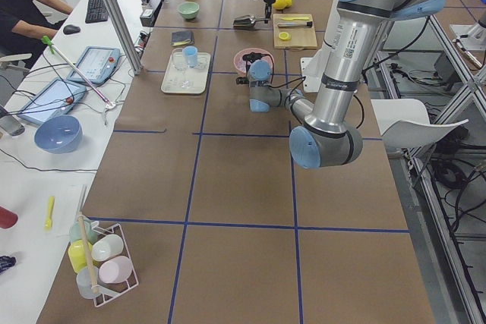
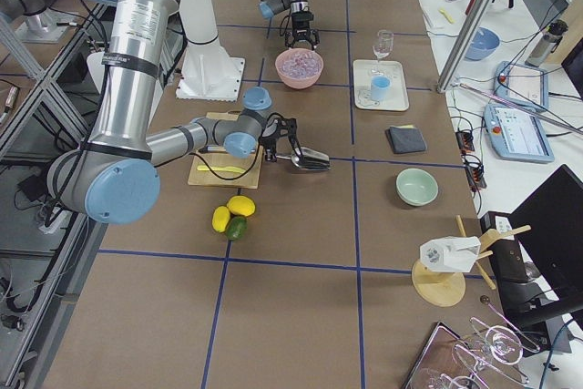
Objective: Put ice in cup with scoop
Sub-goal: 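Lift the scoop with the right gripper toward the pink bowl, then lower the scoop into the ice cubes with the right gripper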
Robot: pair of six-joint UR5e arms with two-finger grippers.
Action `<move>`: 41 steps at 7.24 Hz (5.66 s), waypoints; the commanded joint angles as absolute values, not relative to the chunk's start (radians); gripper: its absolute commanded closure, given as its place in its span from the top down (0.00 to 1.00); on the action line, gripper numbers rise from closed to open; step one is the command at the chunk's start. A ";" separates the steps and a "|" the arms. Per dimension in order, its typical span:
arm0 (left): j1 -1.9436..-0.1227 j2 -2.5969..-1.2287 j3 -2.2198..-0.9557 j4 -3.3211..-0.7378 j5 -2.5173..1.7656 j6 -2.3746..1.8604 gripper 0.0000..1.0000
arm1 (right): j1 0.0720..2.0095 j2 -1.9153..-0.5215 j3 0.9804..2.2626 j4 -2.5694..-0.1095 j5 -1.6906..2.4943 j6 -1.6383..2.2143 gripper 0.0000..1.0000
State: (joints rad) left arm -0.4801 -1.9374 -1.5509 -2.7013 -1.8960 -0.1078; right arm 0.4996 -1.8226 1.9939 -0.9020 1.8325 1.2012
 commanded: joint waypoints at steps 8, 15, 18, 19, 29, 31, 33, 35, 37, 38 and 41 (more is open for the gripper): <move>-0.480 -1.948 -1.551 -2.700 -1.875 -0.110 1.00 | 0.537 -1.739 2.143 -0.903 1.914 1.131 0.00; -0.479 -1.947 -1.549 -2.700 -1.876 -0.107 1.00 | 0.493 -1.366 2.296 -1.533 1.891 0.634 0.00; -0.472 -1.947 -1.552 -2.697 -1.887 -0.109 1.00 | 0.436 -1.259 2.286 -1.678 1.859 0.582 0.00; -0.471 -1.947 -1.554 -2.695 -1.888 -0.109 1.00 | 0.427 -1.253 2.269 -1.686 1.858 0.578 0.00; -0.457 -1.971 -1.526 -2.691 -1.942 -0.112 1.00 | 0.413 -0.734 2.080 -2.512 1.773 0.269 0.00; -0.456 -1.974 -1.525 -2.691 -1.942 -0.117 1.00 | 0.410 -0.712 2.045 -2.581 1.763 0.192 0.00; -0.450 -1.974 -1.525 -2.691 -1.942 -0.118 1.00 | 0.410 -0.622 1.962 -2.678 1.744 0.085 0.00; -0.445 -1.974 -1.523 -2.689 -1.942 -0.117 1.00 | 0.410 -0.608 1.913 -2.698 1.741 0.026 0.00; -0.439 -1.976 -1.517 -2.689 -1.940 -0.117 1.00 | 0.410 -0.562 1.891 -2.784 1.740 -0.008 0.00; -0.439 -1.976 -1.517 -2.691 -1.942 -0.117 1.00 | 0.410 -0.557 1.884 -2.789 1.740 -0.008 0.00; -0.439 -1.976 -1.517 -2.692 -1.942 -0.115 1.00 | 0.382 -0.548 1.825 -2.784 1.706 -0.008 0.00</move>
State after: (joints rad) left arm -0.4388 -1.9758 -1.5172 -2.6909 -1.9419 -0.1156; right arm 0.3956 -0.5456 1.8376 -2.7858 1.7126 -0.0074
